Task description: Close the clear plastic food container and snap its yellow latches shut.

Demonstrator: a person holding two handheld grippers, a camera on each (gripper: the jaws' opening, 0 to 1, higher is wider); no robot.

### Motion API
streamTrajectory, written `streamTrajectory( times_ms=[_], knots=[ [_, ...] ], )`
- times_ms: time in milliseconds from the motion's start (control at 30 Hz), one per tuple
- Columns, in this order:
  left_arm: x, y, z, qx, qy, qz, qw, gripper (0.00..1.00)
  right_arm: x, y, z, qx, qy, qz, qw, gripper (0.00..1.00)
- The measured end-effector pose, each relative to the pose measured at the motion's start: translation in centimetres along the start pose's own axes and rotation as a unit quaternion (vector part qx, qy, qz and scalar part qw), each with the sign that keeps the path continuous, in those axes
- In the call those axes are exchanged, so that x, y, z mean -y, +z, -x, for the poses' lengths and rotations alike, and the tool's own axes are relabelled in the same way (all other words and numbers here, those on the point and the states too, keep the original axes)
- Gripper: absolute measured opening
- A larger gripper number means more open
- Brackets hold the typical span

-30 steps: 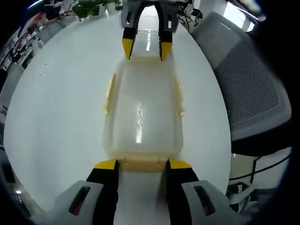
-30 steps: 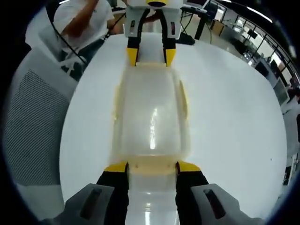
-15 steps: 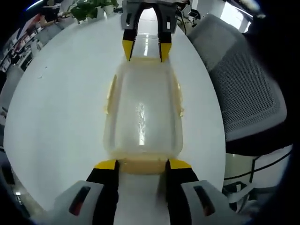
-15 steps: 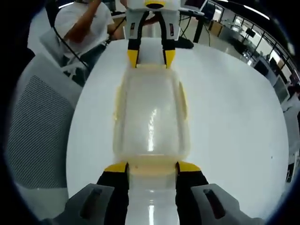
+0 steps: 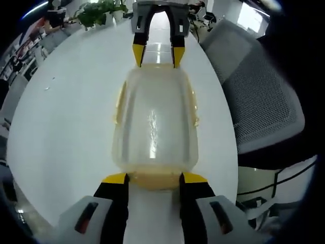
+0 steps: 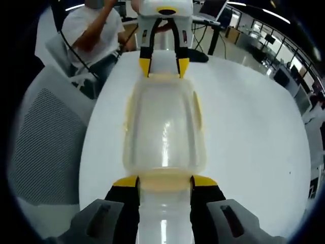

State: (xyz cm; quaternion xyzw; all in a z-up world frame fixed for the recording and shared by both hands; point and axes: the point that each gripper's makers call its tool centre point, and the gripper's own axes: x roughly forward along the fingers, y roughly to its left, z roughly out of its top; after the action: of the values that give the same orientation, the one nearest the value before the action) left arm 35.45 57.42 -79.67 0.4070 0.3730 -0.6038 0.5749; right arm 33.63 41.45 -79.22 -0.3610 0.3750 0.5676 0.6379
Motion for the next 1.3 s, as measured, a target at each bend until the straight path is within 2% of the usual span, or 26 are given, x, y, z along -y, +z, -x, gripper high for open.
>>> streamTrajectory(
  times_ms=[400,833,1300],
  knots=[
    [0.3,0.4,1.0,0.000,0.000,0.000,1.0000,0.38,-0.2,0.6,1.0,0.001,-0.002,0.002,1.0000,0.37],
    [0.3,1.0,1.4,-0.003,-0.006,0.002,1.0000,0.38,-0.3,0.5,1.7,-0.001,-0.002,-0.001,1.0000,0.37],
    [0.0,1.2,2.4,-0.003,-0.004,0.006,1.0000,0.38,0.0,1.3,2.7,0.011,-0.006,-0.002,0.9999,0.37]
  ],
)
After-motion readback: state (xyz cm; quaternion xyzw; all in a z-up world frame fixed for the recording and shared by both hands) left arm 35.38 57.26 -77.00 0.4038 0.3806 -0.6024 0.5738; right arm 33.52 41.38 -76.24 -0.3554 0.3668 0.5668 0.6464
